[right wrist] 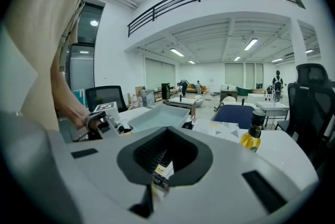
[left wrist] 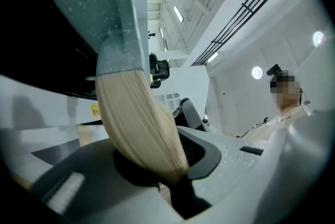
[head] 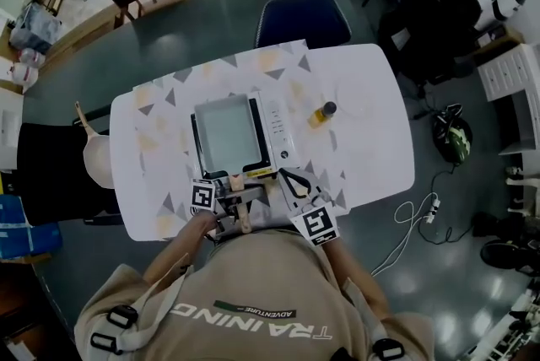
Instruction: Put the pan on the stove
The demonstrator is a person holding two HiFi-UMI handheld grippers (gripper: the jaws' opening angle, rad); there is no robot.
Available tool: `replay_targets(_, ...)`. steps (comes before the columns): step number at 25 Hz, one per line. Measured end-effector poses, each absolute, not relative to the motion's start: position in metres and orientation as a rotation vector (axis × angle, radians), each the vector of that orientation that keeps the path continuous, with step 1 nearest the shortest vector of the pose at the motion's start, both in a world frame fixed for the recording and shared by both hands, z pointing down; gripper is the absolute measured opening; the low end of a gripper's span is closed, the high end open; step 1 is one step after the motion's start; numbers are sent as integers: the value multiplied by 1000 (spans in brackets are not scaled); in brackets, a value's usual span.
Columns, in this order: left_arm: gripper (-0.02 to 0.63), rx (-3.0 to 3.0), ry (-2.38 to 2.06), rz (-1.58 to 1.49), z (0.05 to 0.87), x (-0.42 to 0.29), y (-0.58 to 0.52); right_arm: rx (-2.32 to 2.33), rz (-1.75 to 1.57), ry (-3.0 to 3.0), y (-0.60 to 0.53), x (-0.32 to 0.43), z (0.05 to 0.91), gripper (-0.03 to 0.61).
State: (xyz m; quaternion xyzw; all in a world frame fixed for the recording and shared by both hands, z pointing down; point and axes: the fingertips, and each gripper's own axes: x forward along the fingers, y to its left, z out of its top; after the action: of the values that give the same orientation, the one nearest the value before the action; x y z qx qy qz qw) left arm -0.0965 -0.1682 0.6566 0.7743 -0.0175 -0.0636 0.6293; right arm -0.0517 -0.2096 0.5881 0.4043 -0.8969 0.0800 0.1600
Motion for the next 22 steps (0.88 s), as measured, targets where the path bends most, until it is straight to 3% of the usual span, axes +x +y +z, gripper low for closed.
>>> replay_targets(22, 63, 1685, -34, -228, 645, -90, -173, 1129, 197, -2590, -190, -55, 572, -2)
